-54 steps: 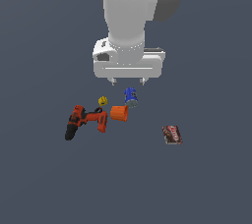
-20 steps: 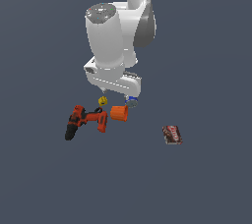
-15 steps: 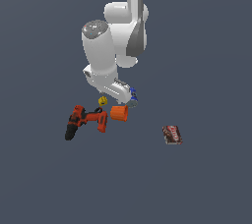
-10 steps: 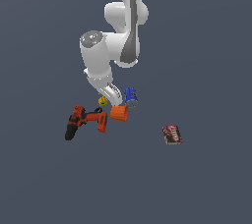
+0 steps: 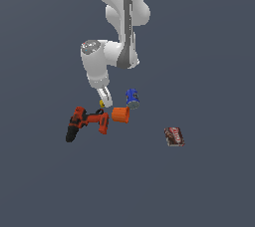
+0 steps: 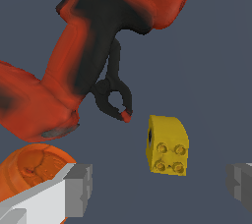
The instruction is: Pick up a designated object from a clutter of objects.
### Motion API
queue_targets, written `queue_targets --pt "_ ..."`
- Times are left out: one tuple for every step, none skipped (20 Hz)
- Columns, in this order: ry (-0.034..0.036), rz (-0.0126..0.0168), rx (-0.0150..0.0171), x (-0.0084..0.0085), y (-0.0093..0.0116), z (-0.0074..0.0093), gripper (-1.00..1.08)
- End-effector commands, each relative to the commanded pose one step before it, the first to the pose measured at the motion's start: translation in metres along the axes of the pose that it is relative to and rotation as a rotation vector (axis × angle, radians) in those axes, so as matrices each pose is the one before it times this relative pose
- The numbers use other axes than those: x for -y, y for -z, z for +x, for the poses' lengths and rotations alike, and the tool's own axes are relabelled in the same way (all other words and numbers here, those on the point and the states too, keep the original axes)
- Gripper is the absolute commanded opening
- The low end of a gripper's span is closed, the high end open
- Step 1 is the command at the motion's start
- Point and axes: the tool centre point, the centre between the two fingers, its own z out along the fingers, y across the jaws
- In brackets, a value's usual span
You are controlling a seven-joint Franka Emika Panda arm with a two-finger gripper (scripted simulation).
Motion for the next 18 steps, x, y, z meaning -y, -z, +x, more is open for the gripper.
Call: queue_targets --pt "-0.04667 -0.00215 -0.00537 -0.00985 -0.00664 0.00040 1.00" --pt "-0.01325 -0.00087 -0.00140 -0.00292 -0.00192 0.00018 1.00" --pt "-0.01119 -0.00074 -0.00120 -0.00248 -0.00160 0.00016 1.00" --pt "-0.00916 -0.00062 -0.00100 -0.00203 -0.00130 0.00015 1.00" --pt "-0.00712 -0.00048 -0.00079 -0.00158 -0.00101 0.00012 1.00" --pt "-0.00512 -0.00035 -0.00057 -0.00114 -0.00071 0.00010 1.00" --pt "-0.00306 -0.00021 -0.00035 -0.00068 -0.00043 0.00006 1.00" --pt "-0.00097 -0.00007 -0.00011 -0.00021 -0.00014 0.00000 1.00" --pt "0.00599 -0.00021 0.00112 0.00106 0.00067 -0.00013 1.00" --pt "0.00000 0.00000 0.00000 -0.00001 -0.00022 -0.00001 1.00" --pt "0.00000 0.00000 0.00000 -0.00002 -0.00065 -0.00004 1.00" --pt "0.00000 0.00000 0.00000 -0.00003 -0.00108 -0.00006 1.00" --pt "-0.00063 -0.00019 -0.00021 -0.00020 -0.00152 0.00010 1.00" --pt "0.00000 0.00000 0.00000 -0.00005 -0.00194 -0.00011 1.00" --pt "-0.00065 -0.00014 -0.00019 -0.00022 -0.00237 0.00007 1.00" --pt "0.00000 0.00000 0.00000 -0.00004 -0.00279 -0.00015 1.00" --pt "-0.00067 -0.00009 -0.00014 -0.00021 -0.00321 0.00004 1.00" --pt "-0.00068 -0.00006 -0.00010 -0.00021 -0.00363 0.00002 1.00"
